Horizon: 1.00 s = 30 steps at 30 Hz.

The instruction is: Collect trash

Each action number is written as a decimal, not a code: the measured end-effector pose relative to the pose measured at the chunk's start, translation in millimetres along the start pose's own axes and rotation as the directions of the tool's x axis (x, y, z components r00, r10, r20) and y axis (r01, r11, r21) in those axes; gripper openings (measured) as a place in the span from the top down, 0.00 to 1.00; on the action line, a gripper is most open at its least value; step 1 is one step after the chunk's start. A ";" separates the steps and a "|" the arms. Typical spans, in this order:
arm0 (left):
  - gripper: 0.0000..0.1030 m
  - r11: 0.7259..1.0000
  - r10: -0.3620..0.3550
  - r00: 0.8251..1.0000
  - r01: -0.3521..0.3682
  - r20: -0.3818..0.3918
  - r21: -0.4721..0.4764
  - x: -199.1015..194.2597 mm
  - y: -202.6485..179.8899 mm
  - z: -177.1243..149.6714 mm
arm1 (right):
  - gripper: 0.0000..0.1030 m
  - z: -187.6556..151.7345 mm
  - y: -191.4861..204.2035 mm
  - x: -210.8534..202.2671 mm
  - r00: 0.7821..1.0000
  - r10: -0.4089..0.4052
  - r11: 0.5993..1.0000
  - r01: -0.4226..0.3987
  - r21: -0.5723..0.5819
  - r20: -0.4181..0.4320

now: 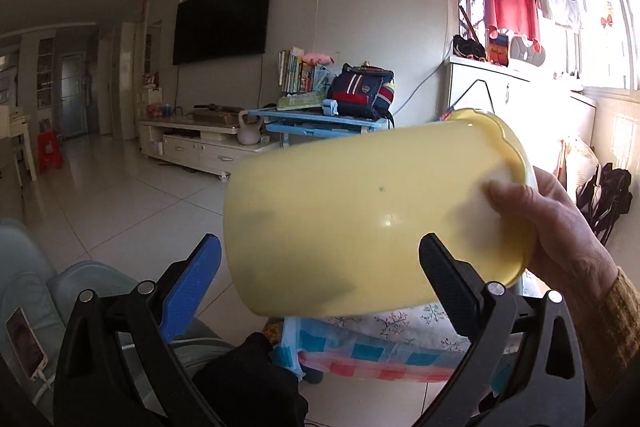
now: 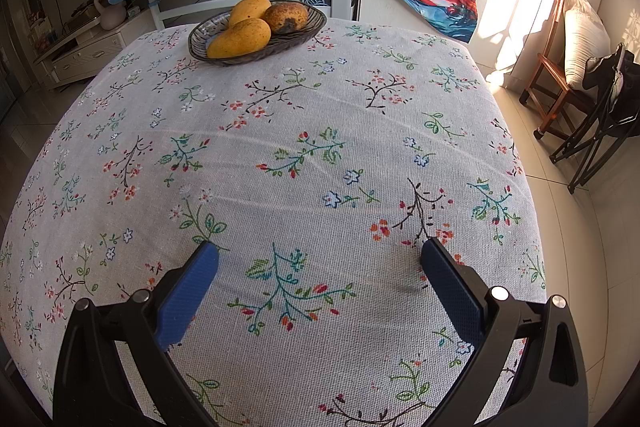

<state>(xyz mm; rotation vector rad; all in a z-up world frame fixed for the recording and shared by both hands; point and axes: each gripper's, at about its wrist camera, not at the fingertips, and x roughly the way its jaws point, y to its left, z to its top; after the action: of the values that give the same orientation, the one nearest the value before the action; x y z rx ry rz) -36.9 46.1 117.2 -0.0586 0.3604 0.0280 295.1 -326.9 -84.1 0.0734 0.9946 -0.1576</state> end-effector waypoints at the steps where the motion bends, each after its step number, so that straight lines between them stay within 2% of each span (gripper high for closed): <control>1: 0.07 1.000 -0.010 1.000 0.011 -0.024 0.008 7.5 -6.2 -4.8 | 0.06 0.1 0.4 -0.1 1.000 0.000 1.000 0.000 0.000 0.000; 5: 0.07 0.997 -0.053 0.992 0.059 -0.119 0.044 38.4 -29.4 -23.8 | 0.06 0.1 0.0 0.0 1.000 0.000 1.000 0.000 0.000 0.000; 13: 0.07 0.992 -0.088 0.969 0.106 -0.231 0.067 86.9 -57.2 -47.1 | 0.06 0.1 0.2 0.0 1.000 0.000 1.000 0.000 0.000 0.000; 25: 0.07 0.991 -0.040 0.935 0.081 -0.353 0.104 145.5 -75.3 -68.9 | 0.06 0.1 0.1 0.2 1.000 0.000 1.000 0.000 0.000 0.000; 30: 0.07 0.987 -0.005 0.910 0.072 -0.415 0.146 162.7 -84.4 -77.0 | 0.06 0.0 0.4 0.1 1.000 -0.001 1.000 0.001 0.000 0.000</control>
<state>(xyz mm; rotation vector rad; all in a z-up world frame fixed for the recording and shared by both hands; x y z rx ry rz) 91.5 -40.1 -7.8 0.0888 0.7868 -0.0535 295.3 -326.6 -84.2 0.0728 0.9946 -0.1581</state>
